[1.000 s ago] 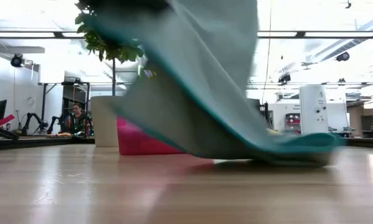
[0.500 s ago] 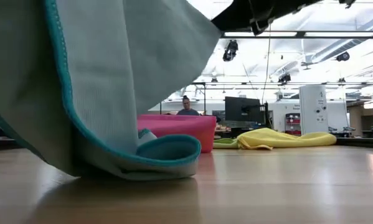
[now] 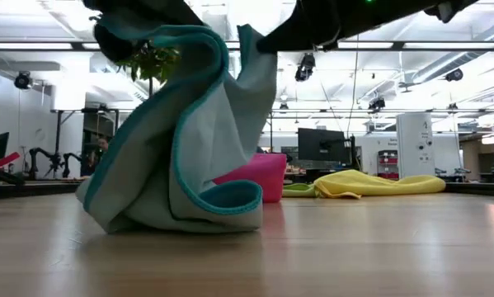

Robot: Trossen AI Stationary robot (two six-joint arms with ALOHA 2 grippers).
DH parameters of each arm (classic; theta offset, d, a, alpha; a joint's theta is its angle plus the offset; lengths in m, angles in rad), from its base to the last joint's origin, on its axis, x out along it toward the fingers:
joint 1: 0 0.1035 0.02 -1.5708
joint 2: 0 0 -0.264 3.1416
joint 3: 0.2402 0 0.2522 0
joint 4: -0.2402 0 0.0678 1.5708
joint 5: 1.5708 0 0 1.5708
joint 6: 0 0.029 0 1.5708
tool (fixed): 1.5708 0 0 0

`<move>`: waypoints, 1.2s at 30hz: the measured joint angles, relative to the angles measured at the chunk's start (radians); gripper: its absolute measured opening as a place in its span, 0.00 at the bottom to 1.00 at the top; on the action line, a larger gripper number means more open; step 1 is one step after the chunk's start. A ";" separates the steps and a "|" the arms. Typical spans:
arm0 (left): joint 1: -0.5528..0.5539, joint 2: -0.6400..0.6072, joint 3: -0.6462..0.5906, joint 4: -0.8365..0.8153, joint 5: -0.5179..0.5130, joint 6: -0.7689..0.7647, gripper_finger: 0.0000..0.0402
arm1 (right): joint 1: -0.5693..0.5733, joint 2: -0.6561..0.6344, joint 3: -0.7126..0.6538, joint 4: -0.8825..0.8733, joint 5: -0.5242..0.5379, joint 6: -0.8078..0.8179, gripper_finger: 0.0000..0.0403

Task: Fold microfiber towels
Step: Fold the blue microfiber cloth

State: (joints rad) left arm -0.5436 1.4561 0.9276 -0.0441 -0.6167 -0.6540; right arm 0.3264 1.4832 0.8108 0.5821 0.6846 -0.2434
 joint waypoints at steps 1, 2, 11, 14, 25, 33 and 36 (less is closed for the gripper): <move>0.008 0.000 0.000 0.000 0.000 0.015 0.00 | 0.000 -0.004 0.000 0.001 0.000 -0.009 0.02; 0.017 0.000 0.000 0.000 -0.001 0.033 0.00 | -0.003 -0.010 0.000 0.000 0.000 -0.016 0.02; 0.079 0.000 -0.001 -0.004 0.004 0.093 0.00 | -0.026 -0.032 -0.002 -0.005 0.002 -0.032 0.02; 0.080 0.011 -0.001 0.006 -0.008 0.115 0.00 | -0.026 -0.037 -0.002 -0.011 0.000 -0.045 0.02; 0.091 0.116 -0.003 0.037 -0.017 0.138 0.00 | -0.032 -0.038 -0.003 -0.031 -0.001 0.002 0.02; 0.093 0.119 -0.003 0.036 -0.015 0.138 0.00 | -0.032 -0.038 -0.003 -0.031 -0.002 0.016 0.02; 0.093 0.119 -0.003 0.036 -0.015 0.138 0.00 | -0.032 -0.038 -0.003 -0.031 -0.002 0.019 0.02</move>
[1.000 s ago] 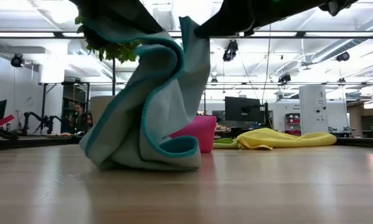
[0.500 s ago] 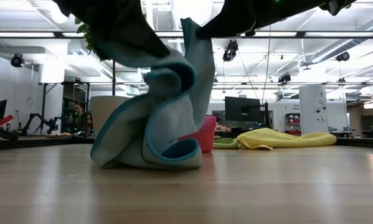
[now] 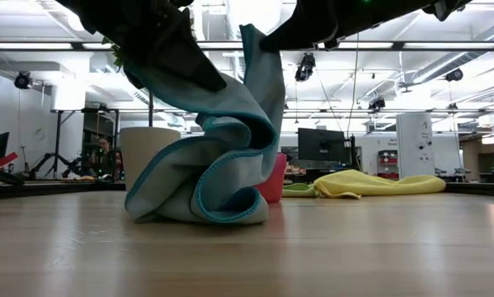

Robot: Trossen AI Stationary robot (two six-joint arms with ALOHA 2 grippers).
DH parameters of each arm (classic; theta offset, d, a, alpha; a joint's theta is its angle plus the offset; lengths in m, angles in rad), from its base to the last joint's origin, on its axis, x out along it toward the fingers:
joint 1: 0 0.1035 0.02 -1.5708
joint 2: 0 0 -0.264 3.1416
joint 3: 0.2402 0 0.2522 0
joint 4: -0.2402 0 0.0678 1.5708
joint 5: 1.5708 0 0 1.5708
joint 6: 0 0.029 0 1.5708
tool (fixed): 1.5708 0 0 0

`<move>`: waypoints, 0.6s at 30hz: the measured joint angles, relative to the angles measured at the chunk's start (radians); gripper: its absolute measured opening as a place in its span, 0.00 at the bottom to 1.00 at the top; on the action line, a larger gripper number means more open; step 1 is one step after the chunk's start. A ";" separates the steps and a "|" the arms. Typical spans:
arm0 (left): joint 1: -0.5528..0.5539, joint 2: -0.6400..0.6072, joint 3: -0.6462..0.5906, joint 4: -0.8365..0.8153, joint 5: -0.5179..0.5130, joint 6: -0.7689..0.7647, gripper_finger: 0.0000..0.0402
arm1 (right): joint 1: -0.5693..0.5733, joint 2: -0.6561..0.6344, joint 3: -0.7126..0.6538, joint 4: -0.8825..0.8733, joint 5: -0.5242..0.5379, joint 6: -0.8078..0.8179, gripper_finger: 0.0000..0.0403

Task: Fold microfiber towels
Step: Fold the blue microfiber cloth

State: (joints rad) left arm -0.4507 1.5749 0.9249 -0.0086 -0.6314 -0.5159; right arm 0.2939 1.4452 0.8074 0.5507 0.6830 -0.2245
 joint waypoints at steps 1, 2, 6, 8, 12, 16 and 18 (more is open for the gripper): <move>0.000 0.000 0.000 0.000 0.000 0.000 0.00 | 0.000 0.000 0.000 -0.001 0.000 0.000 0.02; 0.000 0.000 0.000 0.001 0.000 0.000 0.00 | 0.000 0.000 0.000 -0.003 0.000 0.000 0.02; 0.000 0.000 0.000 0.001 0.000 0.000 0.00 | 0.000 0.000 -0.001 -0.024 0.000 0.006 0.02; 0.000 0.000 0.000 0.000 0.000 0.000 0.00 | 0.000 0.000 -0.001 -0.024 0.000 0.005 0.02; 0.011 0.000 0.000 0.001 0.000 0.041 0.00 | -0.005 0.000 -0.001 -0.019 0.000 -0.036 0.02; 0.061 -0.001 0.015 -0.001 0.007 0.072 0.00 | -0.028 0.000 0.034 -0.016 -0.001 -0.127 0.02; 0.070 -0.004 0.042 0.002 0.046 0.057 0.00 | -0.031 -0.006 0.059 -0.025 0.002 -0.148 0.02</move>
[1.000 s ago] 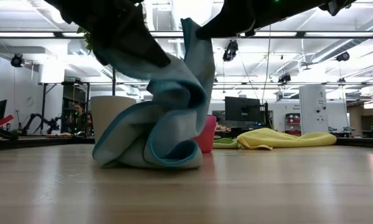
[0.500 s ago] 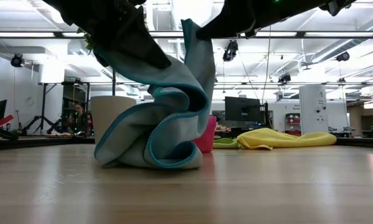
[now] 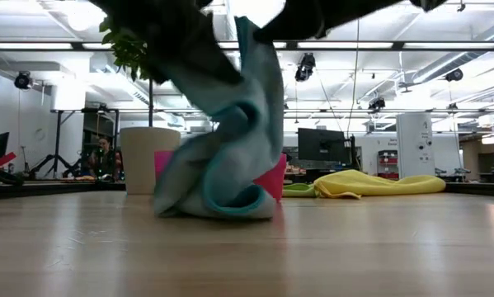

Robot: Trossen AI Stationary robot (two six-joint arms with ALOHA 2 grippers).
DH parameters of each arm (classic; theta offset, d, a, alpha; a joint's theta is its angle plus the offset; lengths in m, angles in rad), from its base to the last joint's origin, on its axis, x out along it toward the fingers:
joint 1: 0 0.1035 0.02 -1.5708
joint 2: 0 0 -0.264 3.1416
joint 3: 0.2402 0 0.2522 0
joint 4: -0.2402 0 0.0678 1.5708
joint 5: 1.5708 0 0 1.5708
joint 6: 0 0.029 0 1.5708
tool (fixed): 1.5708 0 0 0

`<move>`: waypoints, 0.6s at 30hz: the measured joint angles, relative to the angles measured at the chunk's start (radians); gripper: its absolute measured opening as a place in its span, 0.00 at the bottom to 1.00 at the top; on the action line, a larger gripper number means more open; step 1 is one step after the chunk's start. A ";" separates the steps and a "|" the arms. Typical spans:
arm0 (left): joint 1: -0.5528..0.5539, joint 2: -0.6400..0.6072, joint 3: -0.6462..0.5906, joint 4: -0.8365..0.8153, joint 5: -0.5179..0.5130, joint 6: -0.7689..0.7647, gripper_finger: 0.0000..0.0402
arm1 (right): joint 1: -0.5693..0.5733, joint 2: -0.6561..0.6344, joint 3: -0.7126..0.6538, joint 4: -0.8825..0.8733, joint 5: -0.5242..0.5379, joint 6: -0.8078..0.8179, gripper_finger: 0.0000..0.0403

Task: Fold microfiber towels
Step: Fold the blue microfiber cloth

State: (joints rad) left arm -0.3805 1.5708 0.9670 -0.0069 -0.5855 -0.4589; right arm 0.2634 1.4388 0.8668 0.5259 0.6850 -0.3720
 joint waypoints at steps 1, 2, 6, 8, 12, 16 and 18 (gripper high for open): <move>-0.001 -0.002 0.012 0.002 0.020 0.001 0.00 | 0.005 -0.006 0.008 -0.018 -0.003 -0.004 0.02; -0.006 -0.003 0.022 0.006 0.032 0.003 0.00 | 0.016 -0.013 0.016 -0.041 -0.005 -0.003 0.02; -0.024 -0.003 0.026 -0.001 0.034 0.001 0.00 | 0.048 -0.033 0.026 -0.179 -0.014 0.029 0.02; -0.025 -0.002 0.018 0.002 0.032 -0.006 0.00 | 0.058 -0.040 0.018 -0.247 -0.013 0.069 0.02; -0.025 0.006 0.005 0.012 0.031 -0.006 0.00 | 0.066 -0.041 -0.011 -0.319 -0.012 0.165 0.02; -0.025 0.011 -0.011 0.059 0.031 0.009 0.00 | 0.057 -0.031 -0.021 -0.309 -0.007 0.170 0.02; -0.023 0.018 -0.011 0.070 0.031 0.025 0.00 | 0.053 -0.031 -0.021 -0.300 -0.004 0.171 0.02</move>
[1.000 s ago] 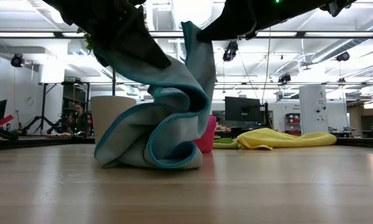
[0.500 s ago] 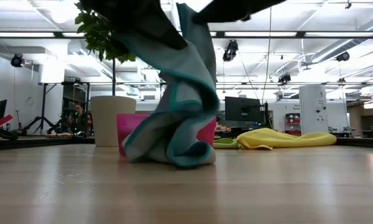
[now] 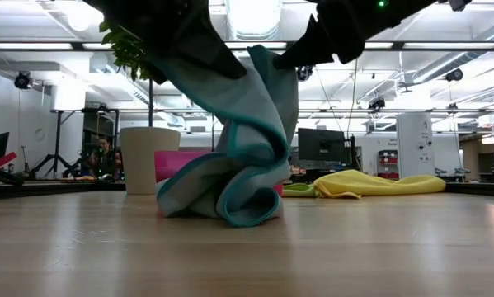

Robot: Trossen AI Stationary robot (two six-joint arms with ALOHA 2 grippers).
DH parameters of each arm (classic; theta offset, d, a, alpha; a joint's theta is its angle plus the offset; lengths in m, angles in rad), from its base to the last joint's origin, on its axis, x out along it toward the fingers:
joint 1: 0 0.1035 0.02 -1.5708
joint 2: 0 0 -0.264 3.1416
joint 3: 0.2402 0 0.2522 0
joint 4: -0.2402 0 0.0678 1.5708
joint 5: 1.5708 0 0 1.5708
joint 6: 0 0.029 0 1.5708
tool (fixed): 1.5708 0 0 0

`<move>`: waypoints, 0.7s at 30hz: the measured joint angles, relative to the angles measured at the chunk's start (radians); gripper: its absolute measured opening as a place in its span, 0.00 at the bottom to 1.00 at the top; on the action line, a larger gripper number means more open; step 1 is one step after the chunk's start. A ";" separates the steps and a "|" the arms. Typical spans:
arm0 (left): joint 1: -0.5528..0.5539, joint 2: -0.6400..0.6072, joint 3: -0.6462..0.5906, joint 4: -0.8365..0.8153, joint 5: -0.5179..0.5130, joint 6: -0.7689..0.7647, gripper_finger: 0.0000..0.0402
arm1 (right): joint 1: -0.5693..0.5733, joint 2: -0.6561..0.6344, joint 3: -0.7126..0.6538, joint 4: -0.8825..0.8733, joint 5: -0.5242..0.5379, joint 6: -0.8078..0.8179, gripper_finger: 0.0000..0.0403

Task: Fold microfiber towels
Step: Fold the blue microfiber cloth

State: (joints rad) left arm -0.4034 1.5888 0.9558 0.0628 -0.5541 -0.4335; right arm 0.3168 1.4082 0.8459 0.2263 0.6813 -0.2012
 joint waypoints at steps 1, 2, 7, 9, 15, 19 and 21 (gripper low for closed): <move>0.002 0.002 0.000 0.005 0.000 0.003 0.00 | -0.001 0.000 0.000 -0.001 0.001 0.000 0.02; 0.003 0.003 0.000 0.007 0.000 0.003 0.00 | -0.001 0.000 0.000 -0.003 0.000 0.000 0.02; 0.004 0.002 0.000 0.008 0.000 0.002 0.00 | -0.001 0.000 0.000 -0.005 -0.001 0.014 0.02; 0.004 0.002 -0.001 0.008 0.000 0.002 0.00 | -0.001 0.000 0.000 -0.005 -0.001 0.016 0.02; 0.004 0.002 -0.001 0.008 0.000 0.002 0.00 | -0.001 0.000 -0.001 -0.005 -0.001 0.017 0.02; 0.004 0.002 -0.001 0.009 0.000 0.002 0.00 | -0.001 0.000 -0.001 -0.004 -0.001 0.008 0.02; 0.004 0.002 -0.001 0.010 0.000 0.002 0.00 | -0.001 0.000 -0.001 -0.004 -0.001 0.007 0.02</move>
State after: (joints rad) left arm -0.3992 1.5906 0.9550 0.0731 -0.5541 -0.4320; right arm 0.3161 1.4086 0.8452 0.2218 0.6807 -0.1944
